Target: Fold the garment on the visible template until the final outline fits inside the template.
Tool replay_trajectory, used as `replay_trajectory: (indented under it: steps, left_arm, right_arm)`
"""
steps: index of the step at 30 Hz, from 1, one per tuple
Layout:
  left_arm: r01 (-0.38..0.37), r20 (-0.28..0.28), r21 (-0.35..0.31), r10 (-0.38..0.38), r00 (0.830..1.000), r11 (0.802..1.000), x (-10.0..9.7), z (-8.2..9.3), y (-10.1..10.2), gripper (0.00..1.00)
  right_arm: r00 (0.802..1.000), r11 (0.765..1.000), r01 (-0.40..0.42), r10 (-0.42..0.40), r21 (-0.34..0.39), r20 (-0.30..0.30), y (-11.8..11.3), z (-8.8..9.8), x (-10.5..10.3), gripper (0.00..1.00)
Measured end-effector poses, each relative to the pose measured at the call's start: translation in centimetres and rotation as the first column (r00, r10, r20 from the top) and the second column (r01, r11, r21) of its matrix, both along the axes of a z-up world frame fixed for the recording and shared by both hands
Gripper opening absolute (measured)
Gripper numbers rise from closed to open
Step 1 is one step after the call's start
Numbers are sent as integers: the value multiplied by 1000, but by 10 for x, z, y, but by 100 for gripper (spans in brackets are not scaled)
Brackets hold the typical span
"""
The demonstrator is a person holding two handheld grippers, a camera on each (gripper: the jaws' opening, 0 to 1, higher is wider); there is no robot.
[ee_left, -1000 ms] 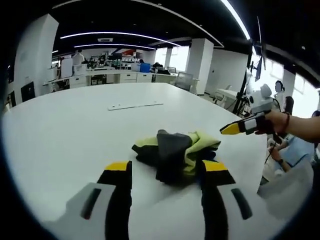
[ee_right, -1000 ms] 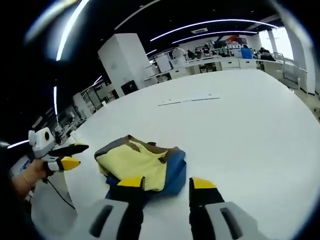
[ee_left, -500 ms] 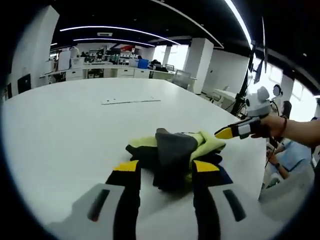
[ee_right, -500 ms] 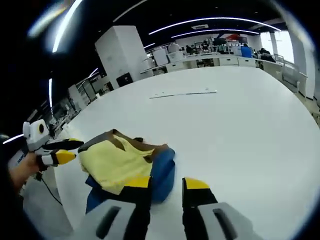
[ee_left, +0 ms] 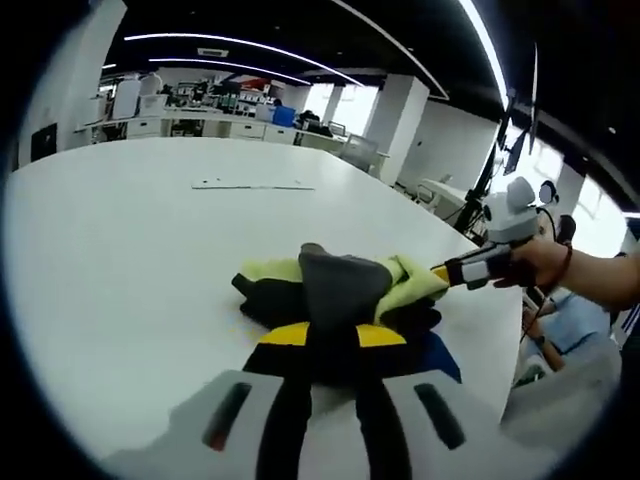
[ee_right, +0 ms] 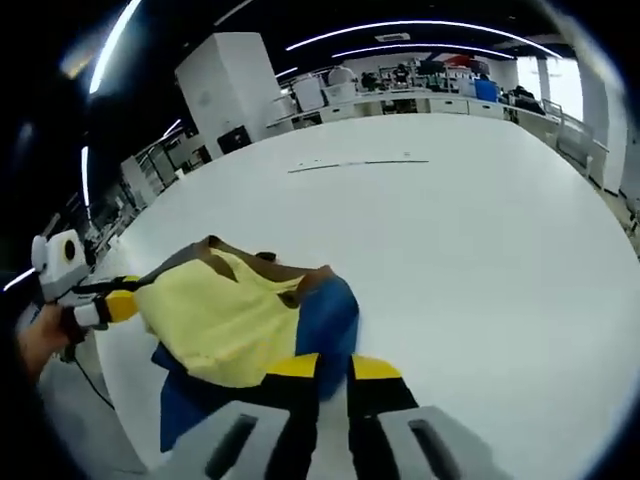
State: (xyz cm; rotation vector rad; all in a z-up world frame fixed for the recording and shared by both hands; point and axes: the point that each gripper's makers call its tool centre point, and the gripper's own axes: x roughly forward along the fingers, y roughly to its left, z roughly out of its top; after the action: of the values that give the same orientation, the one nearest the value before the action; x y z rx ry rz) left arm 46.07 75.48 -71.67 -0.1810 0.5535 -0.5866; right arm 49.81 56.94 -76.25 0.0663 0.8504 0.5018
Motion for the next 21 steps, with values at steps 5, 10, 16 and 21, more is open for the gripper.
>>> replay_trajectory:
  steps: [5,10,16,21]
  left_arm:
    - [-3,-13,-11,3,1000,1000,0,-2,0,2]
    - [-6,-20,-2,6,1000,1000,-1,-4,2,0]
    - [-25,11,-10,25,1000,1000,1,11,5,0]
    - [-38,49,-12,38,998,999,4,31,8,0]
  right_arm:
    - [999,1000,22,-22,-7,-27,0,-6,-2,1]
    - [999,999,30,-30,-28,-20,-3,-6,-3,0]
    - [999,999,32,-32,-33,16,-9,4,-3,0]
    - [996,999,27,-23,-39,81,-15,25,1,0]
